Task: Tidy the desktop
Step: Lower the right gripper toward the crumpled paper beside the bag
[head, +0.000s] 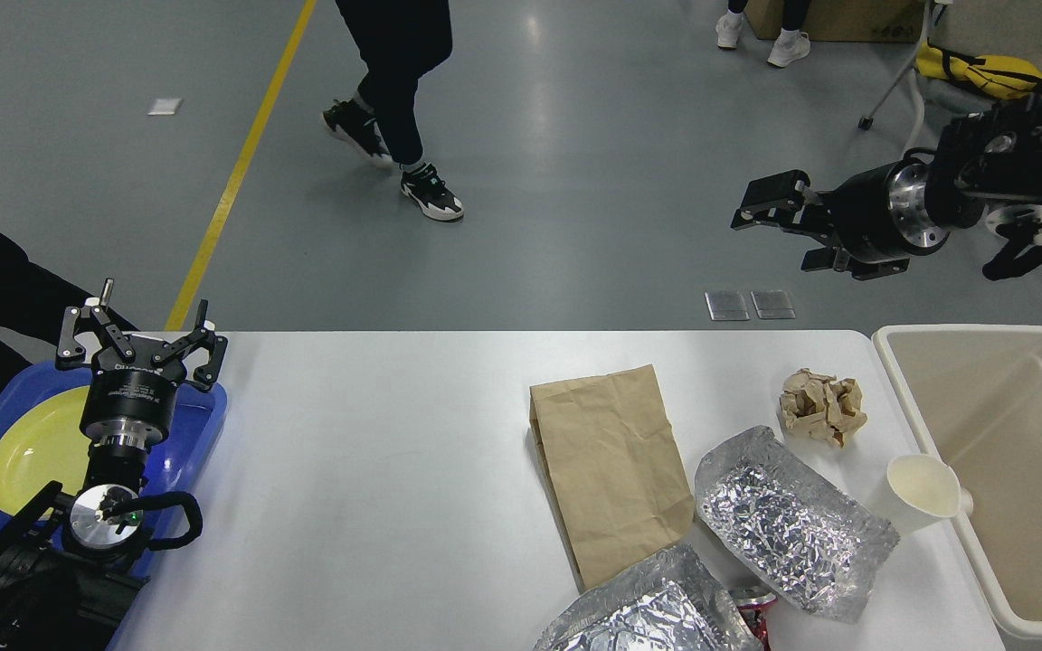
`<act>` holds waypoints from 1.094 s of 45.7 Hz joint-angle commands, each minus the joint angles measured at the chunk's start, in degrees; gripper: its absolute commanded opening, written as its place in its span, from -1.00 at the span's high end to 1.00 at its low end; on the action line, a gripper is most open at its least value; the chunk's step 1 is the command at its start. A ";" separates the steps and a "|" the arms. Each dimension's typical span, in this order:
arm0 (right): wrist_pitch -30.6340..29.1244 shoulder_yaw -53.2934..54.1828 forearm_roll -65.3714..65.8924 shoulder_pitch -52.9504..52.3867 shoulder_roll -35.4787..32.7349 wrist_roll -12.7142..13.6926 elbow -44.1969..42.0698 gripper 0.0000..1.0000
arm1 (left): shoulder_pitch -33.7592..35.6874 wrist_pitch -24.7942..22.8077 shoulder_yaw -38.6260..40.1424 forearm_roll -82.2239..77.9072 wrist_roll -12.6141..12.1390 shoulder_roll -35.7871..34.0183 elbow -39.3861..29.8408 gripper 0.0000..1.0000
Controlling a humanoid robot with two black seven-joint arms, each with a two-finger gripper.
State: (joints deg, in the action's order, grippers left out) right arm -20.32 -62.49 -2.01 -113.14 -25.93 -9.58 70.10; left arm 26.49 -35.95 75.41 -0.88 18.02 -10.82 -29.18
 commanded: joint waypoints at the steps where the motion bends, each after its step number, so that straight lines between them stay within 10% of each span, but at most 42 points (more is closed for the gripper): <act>1: -0.33 0.09 -0.01 -0.50 -1.22 0.00 2.05 -1.00 | -0.03 0.00 0.00 0.00 -0.01 0.01 0.00 -0.94; 18: -13.96 -0.44 1.75 -6.12 -2.46 0.96 15.93 -1.00 | 0.06 0.00 0.00 0.00 0.08 0.01 0.00 -0.94; 35: -8.51 -0.52 1.75 -12.72 -1.05 14.84 26.40 -1.00 | 0.06 0.00 0.00 0.00 0.08 0.01 0.00 -0.94; 50: 17.05 0.09 1.83 2.56 5.98 14.94 23.15 -1.00 | 0.06 0.00 0.00 0.00 -0.01 0.01 0.00 -0.94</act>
State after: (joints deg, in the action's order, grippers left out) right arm -11.46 -62.48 -0.42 -115.45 -21.74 6.10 94.33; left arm 26.49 -35.95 75.41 -0.89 18.11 -10.80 -29.18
